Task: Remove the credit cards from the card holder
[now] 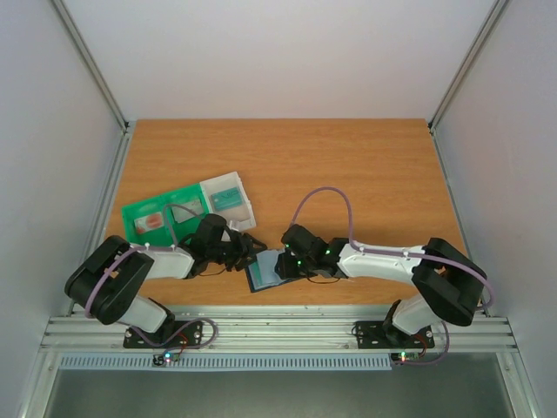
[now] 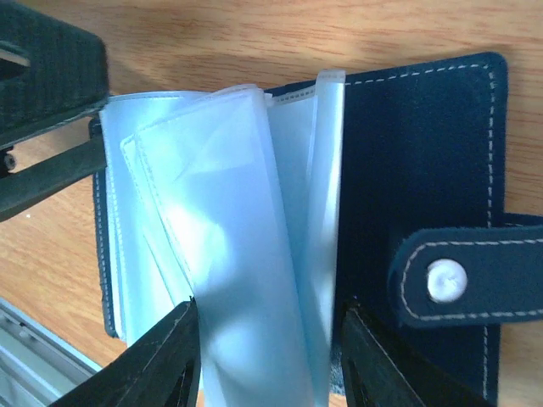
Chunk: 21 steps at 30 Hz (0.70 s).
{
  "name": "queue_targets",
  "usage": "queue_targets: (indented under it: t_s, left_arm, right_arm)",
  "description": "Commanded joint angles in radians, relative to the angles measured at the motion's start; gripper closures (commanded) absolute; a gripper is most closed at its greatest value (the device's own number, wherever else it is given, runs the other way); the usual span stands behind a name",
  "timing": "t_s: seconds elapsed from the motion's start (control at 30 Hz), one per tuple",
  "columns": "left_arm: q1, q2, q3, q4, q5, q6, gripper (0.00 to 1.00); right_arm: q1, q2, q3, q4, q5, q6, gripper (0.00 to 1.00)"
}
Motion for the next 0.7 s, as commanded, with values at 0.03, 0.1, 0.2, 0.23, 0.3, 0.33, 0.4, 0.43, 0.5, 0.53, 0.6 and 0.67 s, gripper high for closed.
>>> queue_targets:
  t_s: [0.03,0.1,0.2,0.23,0.3,0.33,0.4,0.43,0.5,0.53,0.6,0.67]
  left_arm:
    - [-0.008,0.027,-0.014,0.000,-0.014,0.012,0.47]
    - [-0.008,0.025,-0.012,-0.004,-0.014,0.012,0.47]
    - [-0.008,0.025,-0.008,-0.009,-0.012,0.015,0.47]
    - [-0.008,0.024,-0.008,-0.010,-0.011,0.015,0.47]
    - [-0.008,0.022,-0.005,-0.014,-0.008,0.014,0.47]
    - [-0.009,0.019,-0.004,-0.018,-0.007,0.013,0.47]
    - [-0.009,0.010,-0.002,-0.037,-0.008,0.019,0.47]
    - [-0.009,0.005,0.001,-0.046,-0.010,0.021,0.47]
    - [-0.009,0.000,0.008,-0.070,-0.016,0.032,0.47]
    - [-0.008,-0.001,0.011,-0.081,-0.019,0.038,0.47]
    - [-0.008,0.001,0.015,-0.085,-0.020,0.044,0.47]
    - [-0.011,0.002,0.017,-0.085,-0.018,0.044,0.47]
  right_arm:
    - [-0.004,-0.079,-0.017,-0.048,0.029,-0.031,0.55]
    - [-0.004,-0.104,-0.020,-0.058,0.029,-0.035,0.53]
    - [-0.006,-0.128,-0.019,-0.093,0.065,-0.038,0.53]
    - [-0.008,-0.127,-0.019,-0.104,0.076,-0.038,0.54]
    - [-0.019,-0.124,-0.019,-0.119,0.090,-0.037,0.57]
    - [-0.023,-0.125,-0.020,-0.127,0.101,-0.032,0.59]
    - [-0.027,-0.135,-0.030,-0.135,0.141,-0.028,0.61]
    - [-0.029,-0.139,-0.035,-0.136,0.151,-0.027,0.62]
    - [-0.033,-0.145,-0.042,-0.146,0.176,-0.021,0.65]
    - [-0.033,-0.149,-0.046,-0.158,0.192,-0.012,0.67]
    - [-0.034,-0.170,-0.063,-0.151,0.202,0.001,0.68]
    - [-0.034,-0.188,-0.073,-0.150,0.202,0.000,0.69]
